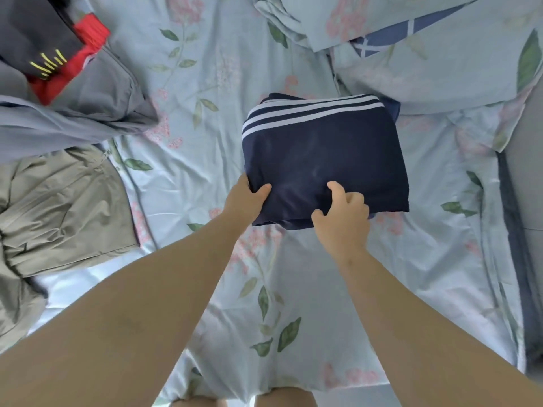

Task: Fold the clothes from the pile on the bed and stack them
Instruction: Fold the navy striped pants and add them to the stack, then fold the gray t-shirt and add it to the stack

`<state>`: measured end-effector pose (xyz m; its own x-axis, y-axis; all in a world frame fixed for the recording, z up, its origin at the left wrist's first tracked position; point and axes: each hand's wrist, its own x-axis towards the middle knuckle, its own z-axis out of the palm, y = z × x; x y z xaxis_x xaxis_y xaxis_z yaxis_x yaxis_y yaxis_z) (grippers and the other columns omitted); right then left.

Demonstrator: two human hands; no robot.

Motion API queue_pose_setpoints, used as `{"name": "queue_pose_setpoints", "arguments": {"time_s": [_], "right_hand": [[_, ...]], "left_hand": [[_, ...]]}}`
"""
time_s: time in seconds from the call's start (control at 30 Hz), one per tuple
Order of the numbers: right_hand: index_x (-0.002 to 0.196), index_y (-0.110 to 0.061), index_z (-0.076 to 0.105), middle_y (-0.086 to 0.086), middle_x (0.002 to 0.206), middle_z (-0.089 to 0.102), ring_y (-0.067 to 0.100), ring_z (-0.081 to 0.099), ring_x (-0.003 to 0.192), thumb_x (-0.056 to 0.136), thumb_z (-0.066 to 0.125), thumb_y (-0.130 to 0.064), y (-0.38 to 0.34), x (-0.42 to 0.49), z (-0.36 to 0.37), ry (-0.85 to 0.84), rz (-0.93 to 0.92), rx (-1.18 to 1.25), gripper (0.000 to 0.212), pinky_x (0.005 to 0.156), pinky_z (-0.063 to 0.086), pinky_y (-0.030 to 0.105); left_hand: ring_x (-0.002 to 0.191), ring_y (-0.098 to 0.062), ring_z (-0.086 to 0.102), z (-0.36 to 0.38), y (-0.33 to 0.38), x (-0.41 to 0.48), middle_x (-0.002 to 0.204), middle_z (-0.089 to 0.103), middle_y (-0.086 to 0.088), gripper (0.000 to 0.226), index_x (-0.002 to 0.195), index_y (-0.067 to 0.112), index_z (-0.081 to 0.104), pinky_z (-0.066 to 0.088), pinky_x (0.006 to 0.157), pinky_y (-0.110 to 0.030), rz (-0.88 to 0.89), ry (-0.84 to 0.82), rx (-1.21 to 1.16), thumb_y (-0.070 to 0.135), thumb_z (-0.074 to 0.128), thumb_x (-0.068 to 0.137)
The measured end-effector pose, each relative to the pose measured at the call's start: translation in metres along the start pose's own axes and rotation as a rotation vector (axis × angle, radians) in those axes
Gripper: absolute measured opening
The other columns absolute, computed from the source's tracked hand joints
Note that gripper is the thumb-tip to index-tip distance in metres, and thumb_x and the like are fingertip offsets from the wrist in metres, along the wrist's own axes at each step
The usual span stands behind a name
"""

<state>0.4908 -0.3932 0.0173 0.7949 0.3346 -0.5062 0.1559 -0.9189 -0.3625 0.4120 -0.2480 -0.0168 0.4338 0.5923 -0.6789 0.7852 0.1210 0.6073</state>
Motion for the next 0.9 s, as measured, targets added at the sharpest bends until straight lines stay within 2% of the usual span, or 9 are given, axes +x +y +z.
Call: {"name": "queue_pose_setpoints", "arguments": {"time_s": [0.07,0.1,0.2,0.3,0.47,0.63,0.9], "right_hand": [[0.140,-0.025,0.037,0.006,0.127,0.038,0.028,0.038,0.110,0.087,0.053,-0.018,-0.003,-0.009,-0.001,-0.034,-0.019,-0.017,0.055,0.094,0.036,0.037],[0.140,-0.025,0.037,0.006,0.130,0.038,0.029,0.038,0.113,0.088,0.052,-0.019,-0.006,-0.014,-0.002,-0.052,-0.028,-0.032,0.055,0.096,0.036,0.038],[0.139,-0.023,0.038,0.006,0.133,0.040,0.030,0.039,0.116,0.090,0.050,-0.020,-0.018,-0.035,-0.003,-0.094,-0.073,-0.100,0.051,0.095,0.036,0.038],[0.133,-0.021,0.045,0.006,0.123,0.048,0.029,0.042,0.112,0.091,0.049,-0.020,-0.038,-0.061,0.000,-0.094,-0.153,-0.178,0.042,0.090,0.038,0.036],[0.120,-0.016,0.053,0.007,0.111,0.054,0.028,0.048,0.105,0.091,0.048,-0.023,-0.091,-0.113,0.021,-0.157,-0.234,-0.270,0.030,0.080,0.041,0.034],[0.121,-0.018,0.054,0.007,0.125,0.053,0.027,0.048,0.116,0.092,0.047,-0.027,-0.162,-0.169,0.074,-0.261,-0.313,-0.280,0.032,0.095,0.041,0.033],[0.128,-0.021,0.049,0.006,0.128,0.049,0.026,0.042,0.121,0.095,0.043,-0.028,-0.247,-0.237,0.163,-0.405,-0.352,-0.296,0.034,0.096,0.037,0.034]], "left_hand": [[0.102,-0.025,0.056,-0.010,0.001,-0.013,0.112,0.055,0.000,0.041,0.130,0.013,0.045,0.045,0.083,-0.033,0.070,0.048,0.154,0.025,0.054,0.092],[0.104,-0.025,0.055,-0.015,-0.001,-0.021,0.114,0.054,0.000,0.042,0.132,0.015,0.044,0.046,0.084,-0.034,0.090,0.056,0.215,0.024,0.054,0.092],[0.112,-0.023,0.053,-0.034,-0.015,-0.046,0.125,0.054,0.001,0.043,0.134,0.021,0.044,0.045,0.088,-0.035,0.113,0.073,0.415,0.028,0.052,0.093],[0.115,-0.022,0.051,-0.062,-0.036,-0.070,0.122,0.059,0.001,0.033,0.126,0.025,0.053,0.041,0.097,-0.037,0.154,0.078,0.609,0.032,0.049,0.094],[0.114,-0.019,0.051,-0.135,-0.079,-0.106,0.115,0.061,0.002,0.028,0.120,0.027,0.057,0.041,0.096,-0.034,0.161,0.088,0.618,0.031,0.050,0.093],[0.111,-0.019,0.053,-0.224,-0.138,-0.133,0.117,0.060,0.002,0.026,0.118,0.026,0.059,0.042,0.094,-0.032,0.117,0.111,0.601,0.030,0.052,0.093],[0.113,-0.018,0.050,-0.331,-0.232,-0.143,0.119,0.057,0.004,0.028,0.120,0.026,0.057,0.040,0.094,-0.029,0.038,0.133,0.606,0.027,0.048,0.094]]}}
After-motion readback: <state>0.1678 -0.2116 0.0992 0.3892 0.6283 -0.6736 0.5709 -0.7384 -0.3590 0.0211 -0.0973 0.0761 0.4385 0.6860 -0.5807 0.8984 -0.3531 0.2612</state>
